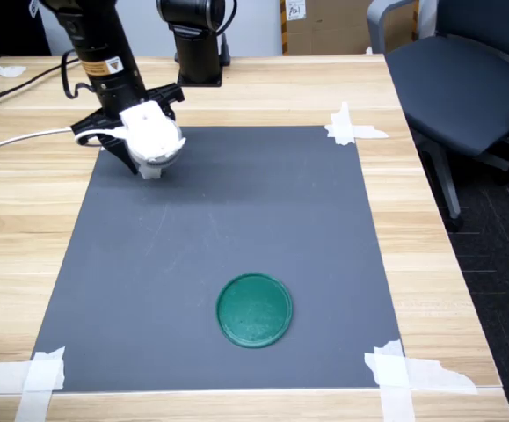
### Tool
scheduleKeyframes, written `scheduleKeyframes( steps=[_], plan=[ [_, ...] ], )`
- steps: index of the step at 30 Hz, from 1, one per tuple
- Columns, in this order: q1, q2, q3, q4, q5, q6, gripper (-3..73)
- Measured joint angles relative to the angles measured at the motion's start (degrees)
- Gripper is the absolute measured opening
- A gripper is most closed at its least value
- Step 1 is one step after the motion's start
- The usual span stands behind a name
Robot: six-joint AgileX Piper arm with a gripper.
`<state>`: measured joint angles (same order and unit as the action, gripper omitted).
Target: Grasp a white terminal and put it in the green lid.
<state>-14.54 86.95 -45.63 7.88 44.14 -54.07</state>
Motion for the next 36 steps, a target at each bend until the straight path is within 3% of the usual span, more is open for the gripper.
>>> scheduleKeyframes(
  steps=[5, 20, 29, 34, 36],
  plan=[
    [0.1, 0.2, 0.0, -3.0, -0.9, 3.0, 56.3],
    [0.1, 3.7, -0.1, -3.4, -3.3, -1.4, 54.2],
    [0.1, 4.8, -0.2, -3.3, -3.8, -2.2, 43.0],
    [0.1, 4.8, -0.2, -3.1, -3.8, -2.2, 28.6],
    [0.1, 4.8, -0.2, -3.1, -3.8, -2.2, 26.5]
  ],
)
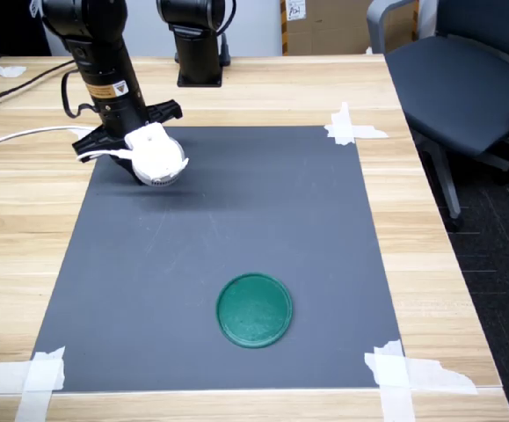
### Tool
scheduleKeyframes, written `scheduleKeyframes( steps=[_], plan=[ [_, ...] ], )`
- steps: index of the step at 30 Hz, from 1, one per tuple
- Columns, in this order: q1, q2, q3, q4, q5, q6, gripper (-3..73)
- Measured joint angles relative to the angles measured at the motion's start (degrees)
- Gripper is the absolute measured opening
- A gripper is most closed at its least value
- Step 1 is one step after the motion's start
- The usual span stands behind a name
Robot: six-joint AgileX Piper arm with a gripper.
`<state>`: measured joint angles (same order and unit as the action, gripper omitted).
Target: Grasp a white terminal and put it in the green lid.
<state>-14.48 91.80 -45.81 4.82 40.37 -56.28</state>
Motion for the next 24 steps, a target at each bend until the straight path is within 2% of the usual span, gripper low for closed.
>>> scheduleKeyframes(
  steps=[18, 21, 24],
  plan=[
    [0.1, -4.8, -0.7, 0.2, 0.6, -0.4, 26.5],
    [0.5, -5.7, -2.8, 1.4, 2.3, -0.4, 26.5],
    [1.1, -6.4, -6.1, 4.1, 5.1, -0.5, 26.5]
  ],
)
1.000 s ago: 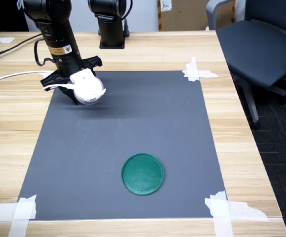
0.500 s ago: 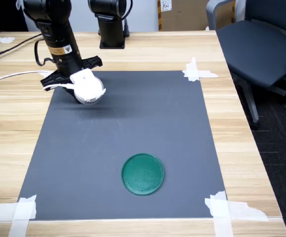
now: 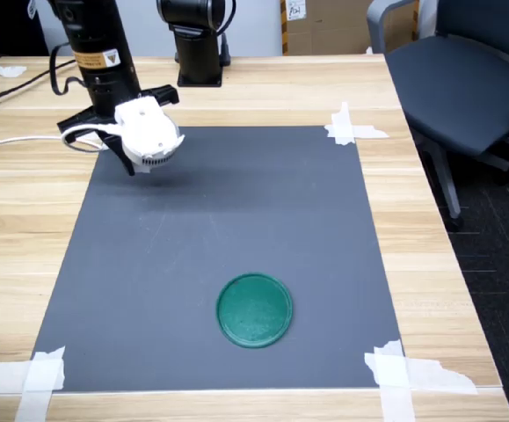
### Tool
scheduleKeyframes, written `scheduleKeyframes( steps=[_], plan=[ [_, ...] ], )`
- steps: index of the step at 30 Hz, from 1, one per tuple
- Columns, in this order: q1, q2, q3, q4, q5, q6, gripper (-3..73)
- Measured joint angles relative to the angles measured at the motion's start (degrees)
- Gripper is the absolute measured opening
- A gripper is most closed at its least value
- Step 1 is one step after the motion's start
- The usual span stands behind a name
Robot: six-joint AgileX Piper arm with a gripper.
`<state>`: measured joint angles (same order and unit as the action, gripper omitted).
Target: Grasp a white terminal and put it in the green lid.
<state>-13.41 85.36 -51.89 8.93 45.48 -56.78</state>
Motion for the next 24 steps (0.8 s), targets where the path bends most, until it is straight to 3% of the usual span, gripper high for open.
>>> scheduleKeyframes(
  steps=[6, 13, 17, 24],
  plan=[
    [0.0, -0.6, -6.9, 6.1, 5.6, -0.1, 26.5],
    [0.0, -0.6, -12.0, 9.0, 8.3, -0.1, 26.5],
    [1.5, -0.6, -13.7, 7.8, 8.6, 0.4, 26.5],
    [10.3, 0.6, -16.0, 2.9, 8.5, 9.1, 26.5]
  ],
)
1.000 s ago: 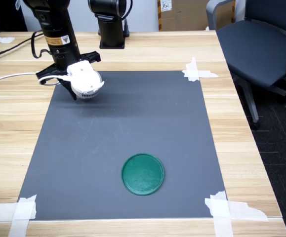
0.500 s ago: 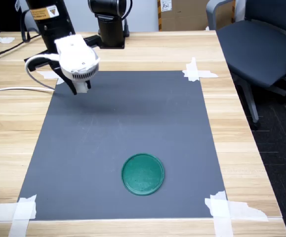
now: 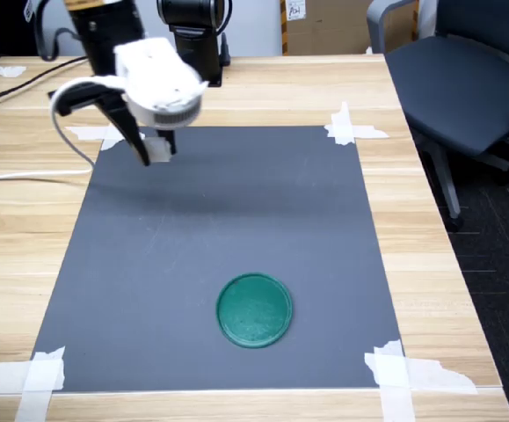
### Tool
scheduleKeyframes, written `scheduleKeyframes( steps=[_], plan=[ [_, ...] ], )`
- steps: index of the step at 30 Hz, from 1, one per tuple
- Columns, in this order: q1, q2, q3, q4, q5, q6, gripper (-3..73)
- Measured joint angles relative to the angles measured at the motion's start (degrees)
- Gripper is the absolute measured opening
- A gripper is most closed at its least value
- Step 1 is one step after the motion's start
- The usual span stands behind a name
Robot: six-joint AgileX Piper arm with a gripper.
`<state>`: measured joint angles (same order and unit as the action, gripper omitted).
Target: Grasp a white terminal and put it in the green lid.
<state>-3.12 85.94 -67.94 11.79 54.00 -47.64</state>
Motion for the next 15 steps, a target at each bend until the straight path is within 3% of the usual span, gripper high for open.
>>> scheduleKeyframes(
  steps=[15],
  plan=[
    [10.3, 13.7, -16.3, -3.3, -0.8, 10.6, 26.5]
  ],
)
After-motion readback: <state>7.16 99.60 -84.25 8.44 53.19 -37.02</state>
